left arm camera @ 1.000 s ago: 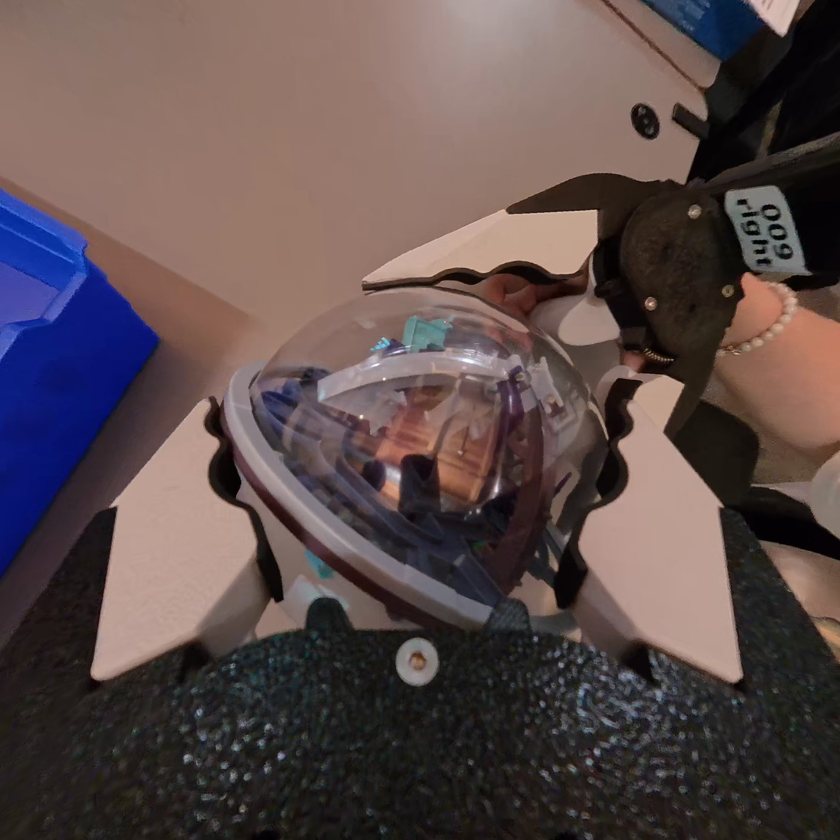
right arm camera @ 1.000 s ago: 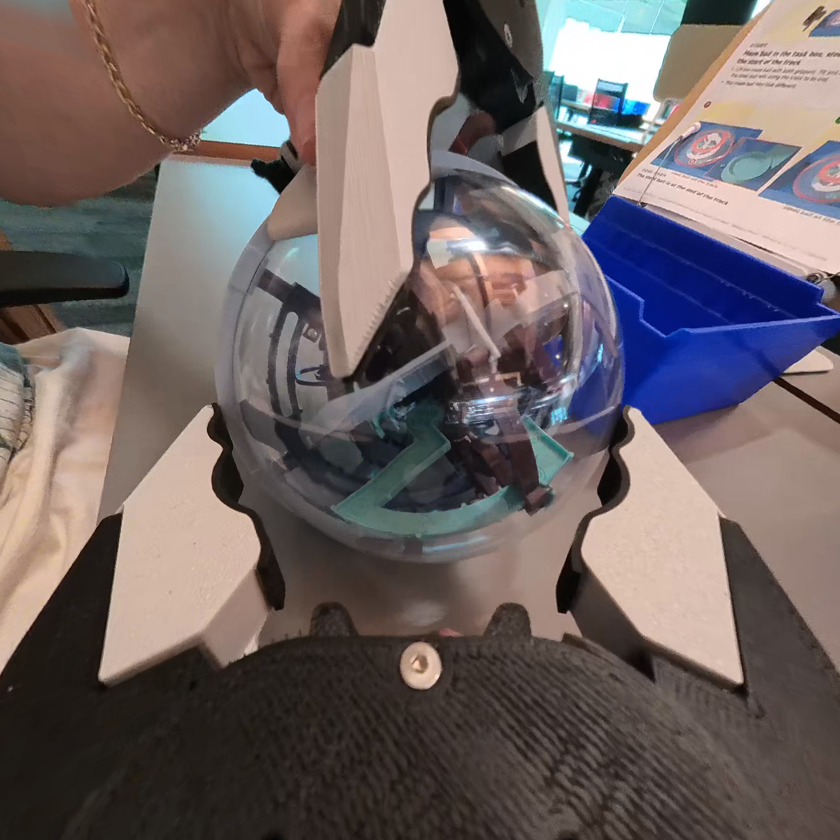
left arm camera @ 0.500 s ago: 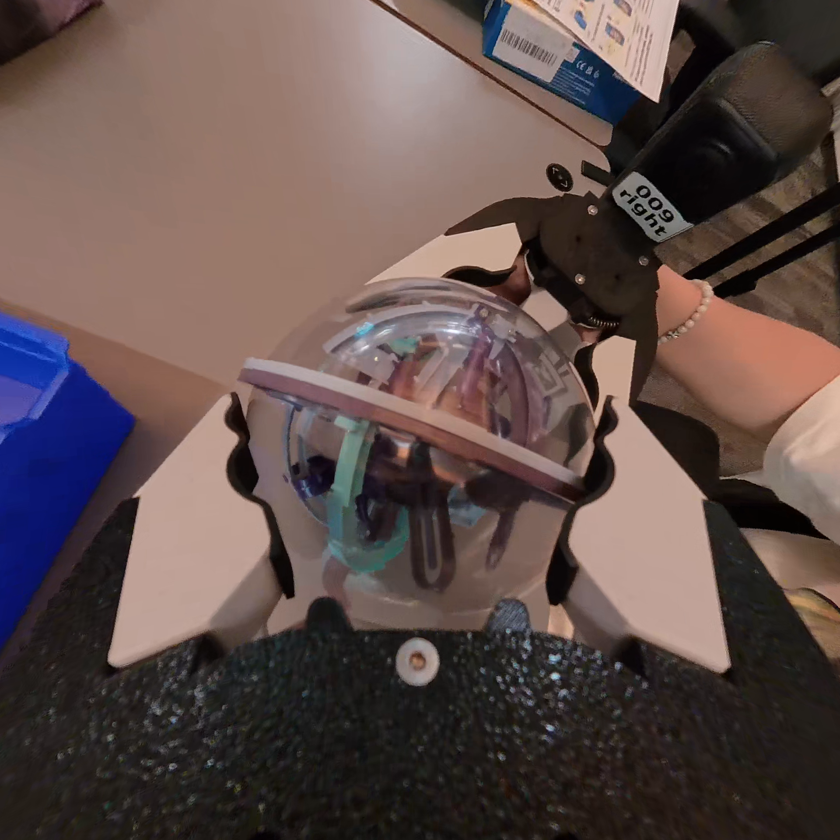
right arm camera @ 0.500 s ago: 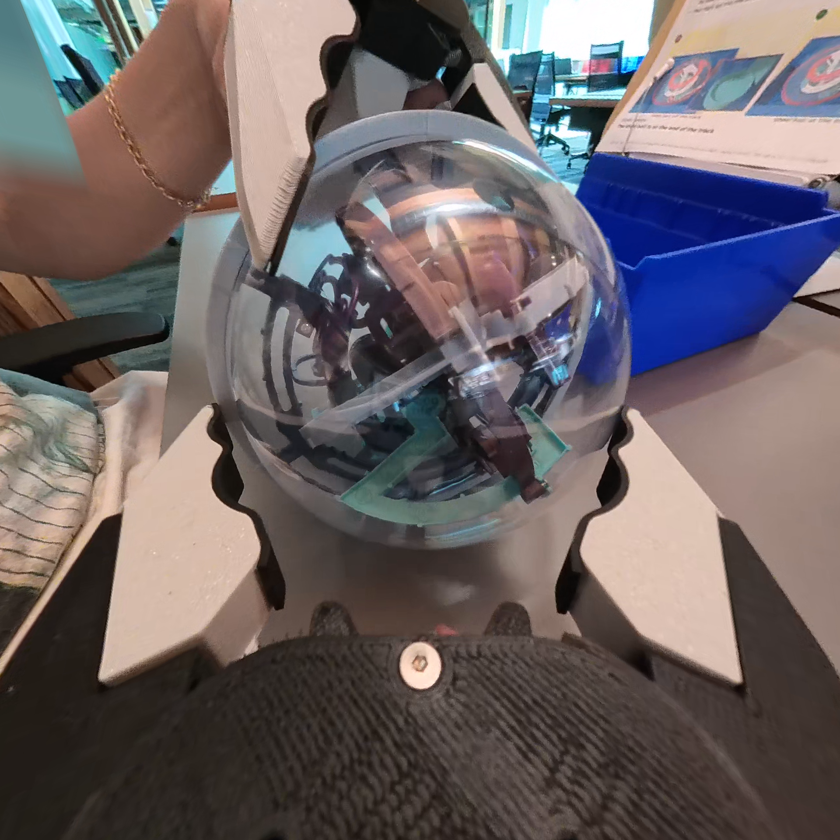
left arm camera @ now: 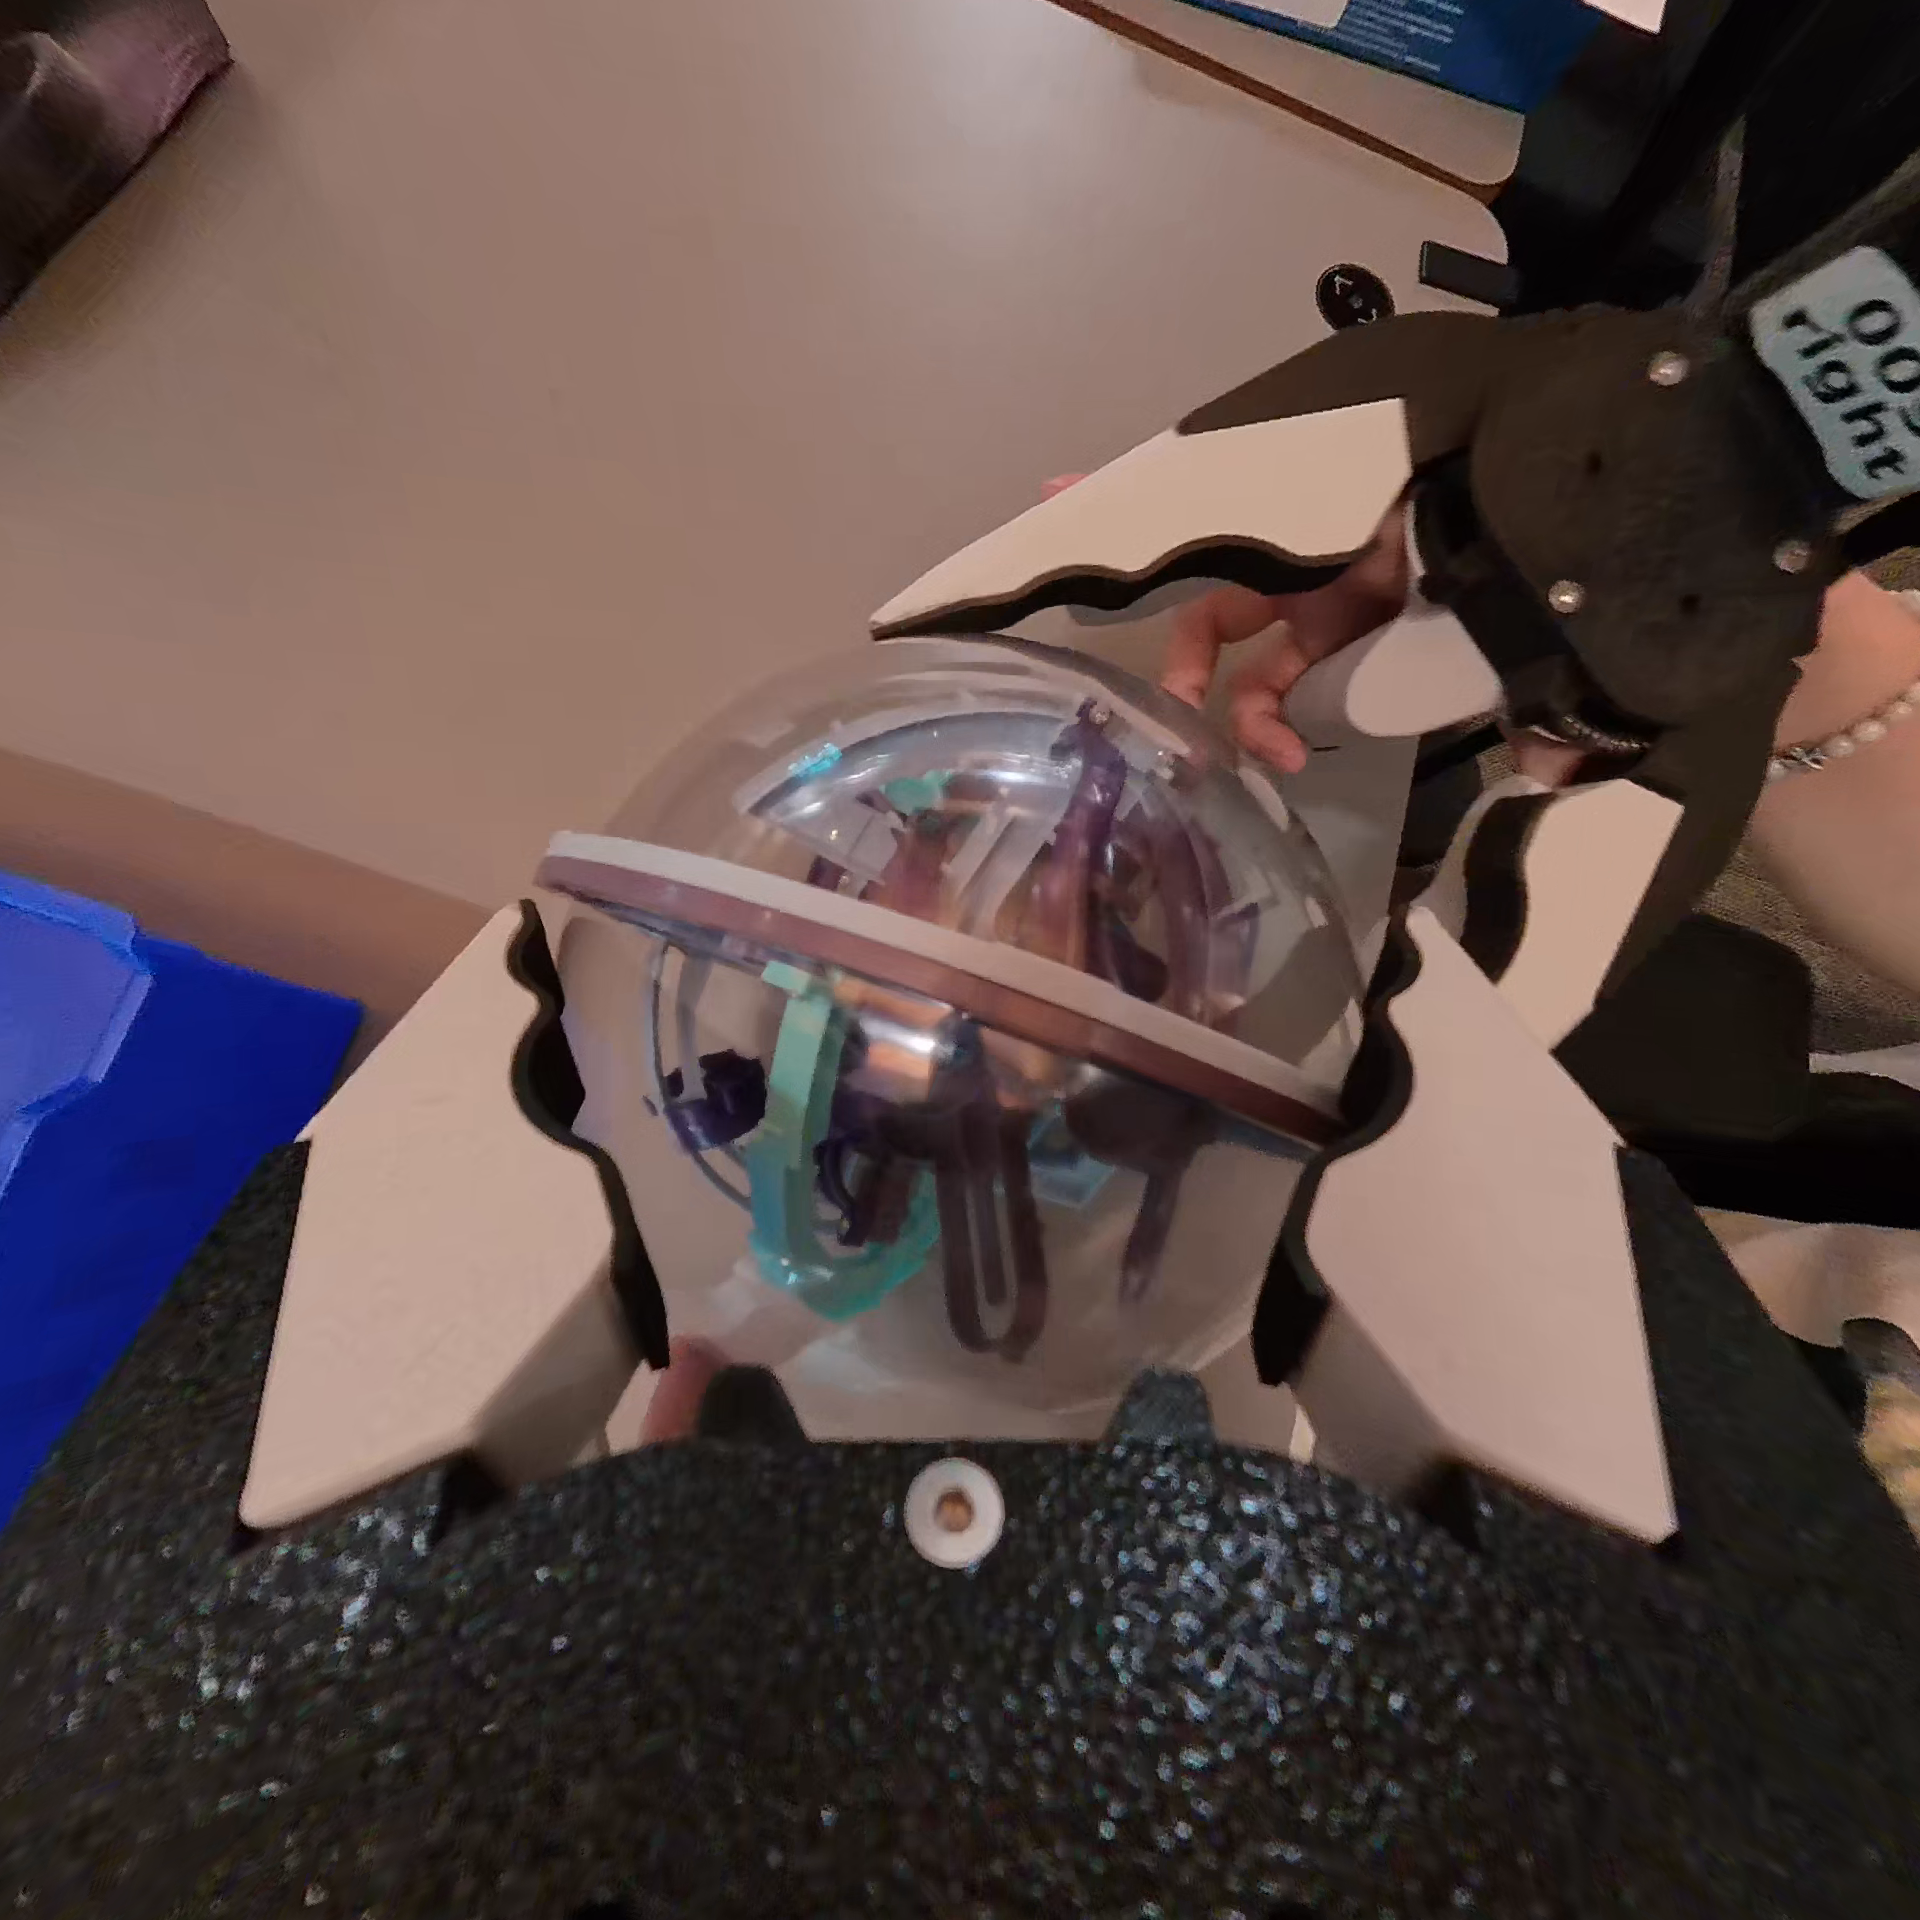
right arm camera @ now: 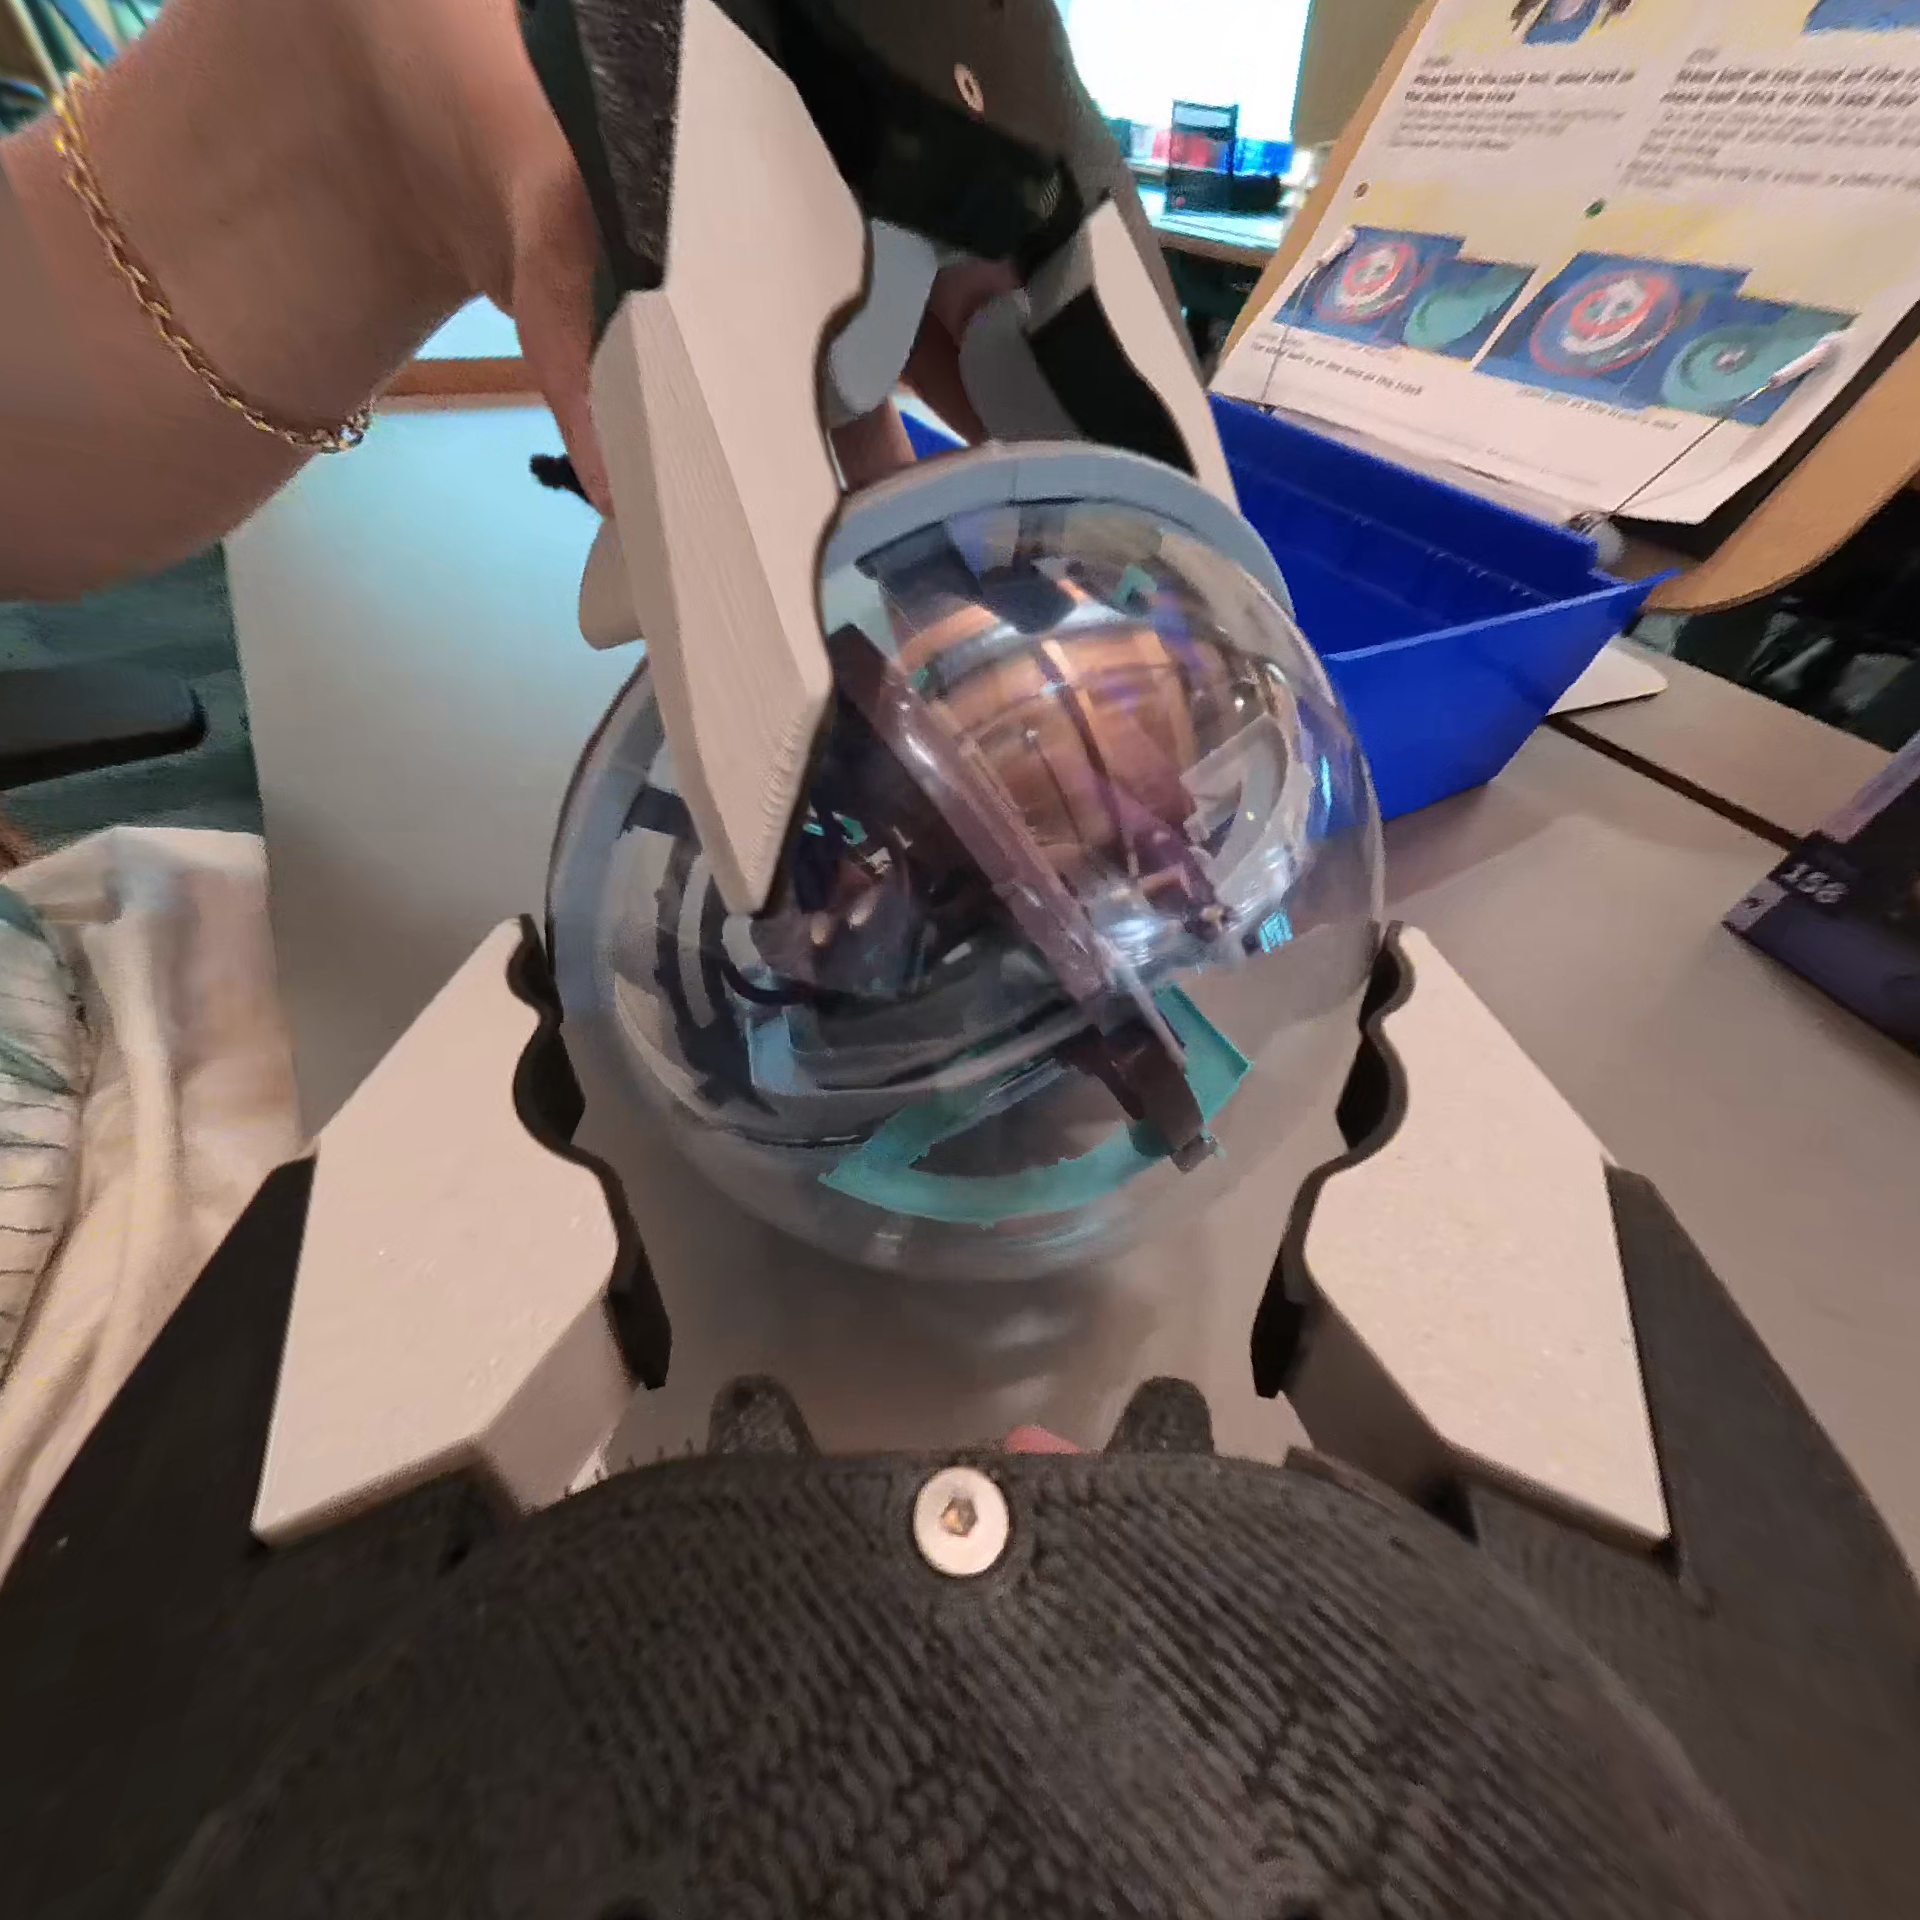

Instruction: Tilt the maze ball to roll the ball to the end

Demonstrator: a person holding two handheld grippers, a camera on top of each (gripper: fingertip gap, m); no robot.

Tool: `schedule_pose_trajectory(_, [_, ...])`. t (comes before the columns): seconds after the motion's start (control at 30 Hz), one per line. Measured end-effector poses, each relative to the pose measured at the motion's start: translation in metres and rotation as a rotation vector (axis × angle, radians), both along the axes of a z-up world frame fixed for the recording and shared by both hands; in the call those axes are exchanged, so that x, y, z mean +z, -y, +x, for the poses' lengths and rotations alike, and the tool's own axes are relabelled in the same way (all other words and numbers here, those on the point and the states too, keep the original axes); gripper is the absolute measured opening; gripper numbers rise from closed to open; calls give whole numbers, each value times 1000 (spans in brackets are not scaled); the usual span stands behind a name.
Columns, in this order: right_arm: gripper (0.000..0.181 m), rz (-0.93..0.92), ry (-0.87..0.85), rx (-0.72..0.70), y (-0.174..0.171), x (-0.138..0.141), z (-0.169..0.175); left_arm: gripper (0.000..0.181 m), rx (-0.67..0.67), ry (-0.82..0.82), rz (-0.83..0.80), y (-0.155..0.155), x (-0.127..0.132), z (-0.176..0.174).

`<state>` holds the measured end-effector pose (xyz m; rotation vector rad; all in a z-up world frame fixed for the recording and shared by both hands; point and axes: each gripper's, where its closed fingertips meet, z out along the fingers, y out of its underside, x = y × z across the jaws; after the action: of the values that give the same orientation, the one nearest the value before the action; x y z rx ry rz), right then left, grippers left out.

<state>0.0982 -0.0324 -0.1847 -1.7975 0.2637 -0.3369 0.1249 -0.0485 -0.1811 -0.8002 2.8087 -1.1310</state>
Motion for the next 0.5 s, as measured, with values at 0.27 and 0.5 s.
schedule_pose_trajectory(0.27, [150,-94,68,-85,0,-2,1,152,-1,-13,-24,9,-1,3])
schedule_pose_trajectory(0.5, [150,7,-14,-82,3,-4,4,156,-20,-21,-96,14,0,7])
